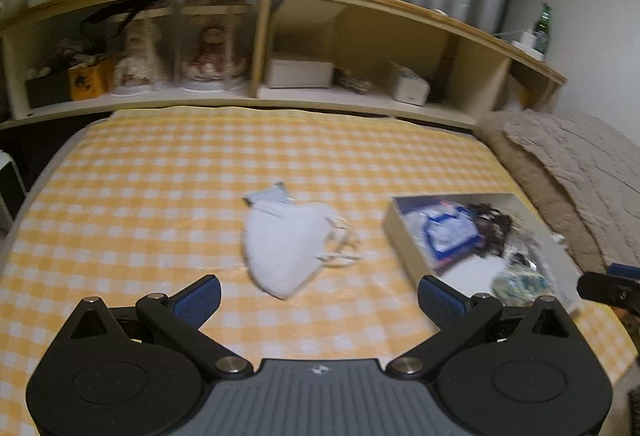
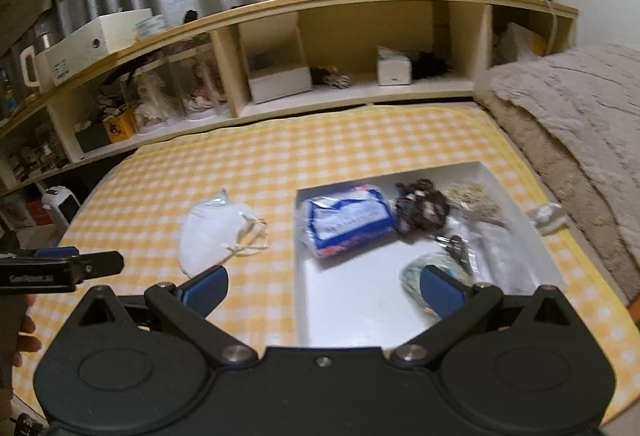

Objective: Organize soft objects
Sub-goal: 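Withdraw both tools from the box toward the white face mask, then grasp the white face mask with the right tool while the left tool approaches the foil packet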

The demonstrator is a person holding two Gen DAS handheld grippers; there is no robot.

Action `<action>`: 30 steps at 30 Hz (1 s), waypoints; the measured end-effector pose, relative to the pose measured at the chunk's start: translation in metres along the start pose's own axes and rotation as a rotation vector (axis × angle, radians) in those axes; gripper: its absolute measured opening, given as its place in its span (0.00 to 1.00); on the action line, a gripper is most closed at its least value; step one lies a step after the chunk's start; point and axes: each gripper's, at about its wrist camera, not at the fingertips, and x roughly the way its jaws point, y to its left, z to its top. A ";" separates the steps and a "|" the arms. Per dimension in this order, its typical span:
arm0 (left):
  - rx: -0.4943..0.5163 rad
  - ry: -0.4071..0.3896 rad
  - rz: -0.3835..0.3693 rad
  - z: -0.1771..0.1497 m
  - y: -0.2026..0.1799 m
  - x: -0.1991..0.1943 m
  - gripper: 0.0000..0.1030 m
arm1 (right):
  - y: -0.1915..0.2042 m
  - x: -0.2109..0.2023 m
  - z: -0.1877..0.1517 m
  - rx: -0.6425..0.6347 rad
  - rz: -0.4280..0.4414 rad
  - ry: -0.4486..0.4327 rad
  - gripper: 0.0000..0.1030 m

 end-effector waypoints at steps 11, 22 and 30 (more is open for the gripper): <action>-0.039 -0.036 0.067 0.003 0.051 0.024 1.00 | 0.048 0.061 0.004 -0.055 0.091 -0.119 1.00; 0.010 -0.136 0.057 0.026 0.063 0.042 1.00 | 0.094 0.171 0.008 -0.184 0.133 -0.083 1.00; -0.154 -0.126 0.080 0.051 0.093 0.107 1.00 | 0.135 0.244 -0.007 -0.203 0.199 -0.038 0.95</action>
